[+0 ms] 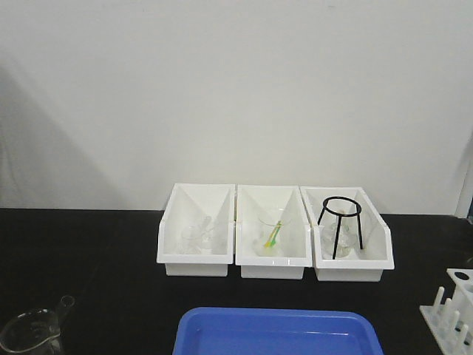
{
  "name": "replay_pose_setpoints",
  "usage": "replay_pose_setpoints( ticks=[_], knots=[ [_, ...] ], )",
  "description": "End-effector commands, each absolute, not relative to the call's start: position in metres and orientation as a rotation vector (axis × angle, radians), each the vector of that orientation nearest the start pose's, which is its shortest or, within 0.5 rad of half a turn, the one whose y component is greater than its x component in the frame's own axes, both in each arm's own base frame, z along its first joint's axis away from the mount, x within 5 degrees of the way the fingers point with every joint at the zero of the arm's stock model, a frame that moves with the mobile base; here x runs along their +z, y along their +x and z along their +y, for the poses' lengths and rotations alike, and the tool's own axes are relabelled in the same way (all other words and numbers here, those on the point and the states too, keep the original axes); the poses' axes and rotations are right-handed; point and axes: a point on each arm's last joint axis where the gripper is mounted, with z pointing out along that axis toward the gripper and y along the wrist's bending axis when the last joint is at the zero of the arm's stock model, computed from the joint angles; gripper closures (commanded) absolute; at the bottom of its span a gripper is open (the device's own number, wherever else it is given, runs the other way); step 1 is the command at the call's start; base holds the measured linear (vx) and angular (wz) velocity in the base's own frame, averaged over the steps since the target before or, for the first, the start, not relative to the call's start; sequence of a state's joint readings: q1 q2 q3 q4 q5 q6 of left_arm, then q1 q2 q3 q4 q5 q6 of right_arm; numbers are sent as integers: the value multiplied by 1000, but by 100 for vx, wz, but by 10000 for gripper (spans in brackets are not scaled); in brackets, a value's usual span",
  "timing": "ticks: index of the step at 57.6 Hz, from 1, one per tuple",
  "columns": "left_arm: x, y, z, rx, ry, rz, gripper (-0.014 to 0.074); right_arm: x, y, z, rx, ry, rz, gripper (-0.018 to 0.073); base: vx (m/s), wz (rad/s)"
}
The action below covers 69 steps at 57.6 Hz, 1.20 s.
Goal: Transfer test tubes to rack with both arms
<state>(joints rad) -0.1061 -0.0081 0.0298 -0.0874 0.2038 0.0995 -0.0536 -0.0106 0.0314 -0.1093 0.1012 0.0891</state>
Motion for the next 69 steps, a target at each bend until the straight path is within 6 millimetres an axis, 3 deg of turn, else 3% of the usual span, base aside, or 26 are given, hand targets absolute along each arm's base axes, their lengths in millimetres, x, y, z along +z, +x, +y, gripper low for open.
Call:
replay_pose_setpoints(
  ticks=[1, 49, 69],
  knots=[
    [183, 57, -7, -86, 96, 1646, 617, 198, 57, -3, -74, 9, 1529, 567, 17, -2],
    [184, 57, -7, -83, 98, 1643, 617, 198, 57, -3, -74, 9, 1529, 567, 3, -1],
    [203, 56, -5, -74, 71, 1431, 617, 199, 57, -3, -75, 7, 1517, 567, 0, 0]
  ],
)
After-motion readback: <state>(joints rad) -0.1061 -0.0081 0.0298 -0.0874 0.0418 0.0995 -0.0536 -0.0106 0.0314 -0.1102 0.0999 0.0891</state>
